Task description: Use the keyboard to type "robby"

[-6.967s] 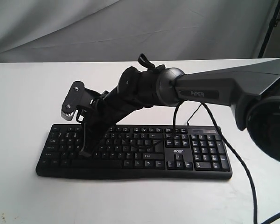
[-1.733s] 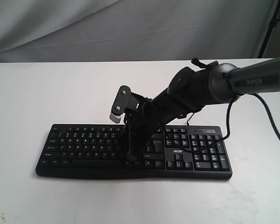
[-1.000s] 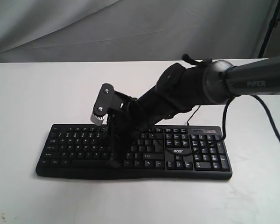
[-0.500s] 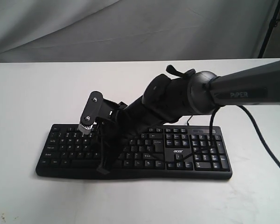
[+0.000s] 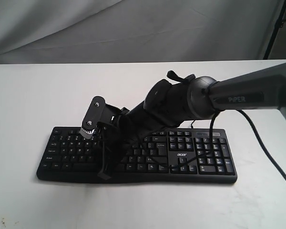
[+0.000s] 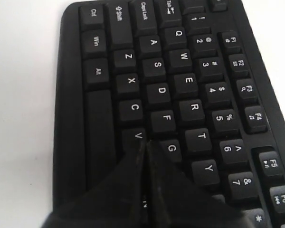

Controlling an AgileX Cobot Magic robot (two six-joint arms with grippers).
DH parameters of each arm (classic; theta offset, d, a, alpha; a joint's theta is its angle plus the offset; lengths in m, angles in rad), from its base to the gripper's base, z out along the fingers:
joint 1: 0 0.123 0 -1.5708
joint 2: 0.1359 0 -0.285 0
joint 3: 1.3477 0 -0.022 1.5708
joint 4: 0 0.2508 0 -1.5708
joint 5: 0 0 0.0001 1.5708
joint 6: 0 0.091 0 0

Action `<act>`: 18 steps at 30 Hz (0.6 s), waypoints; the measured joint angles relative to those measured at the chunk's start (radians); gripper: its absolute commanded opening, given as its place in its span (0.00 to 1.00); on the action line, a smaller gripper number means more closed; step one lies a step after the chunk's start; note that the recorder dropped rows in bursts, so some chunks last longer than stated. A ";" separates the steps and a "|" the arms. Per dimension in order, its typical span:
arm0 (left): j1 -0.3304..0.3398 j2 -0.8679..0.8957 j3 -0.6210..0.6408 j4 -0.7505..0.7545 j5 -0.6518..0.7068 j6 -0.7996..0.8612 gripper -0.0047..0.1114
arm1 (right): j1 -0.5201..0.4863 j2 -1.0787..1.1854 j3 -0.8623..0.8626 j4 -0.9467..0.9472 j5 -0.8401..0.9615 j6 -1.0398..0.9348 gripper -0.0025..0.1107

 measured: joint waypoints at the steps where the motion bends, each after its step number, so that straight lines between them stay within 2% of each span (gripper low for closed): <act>1: 0.000 0.000 0.000 0.000 0.000 0.000 0.04 | 0.000 0.002 0.000 0.000 0.000 0.000 0.02; 18: 0.000 0.000 0.000 0.000 0.000 0.000 0.04 | 0.024 0.002 0.000 0.000 -0.030 0.000 0.02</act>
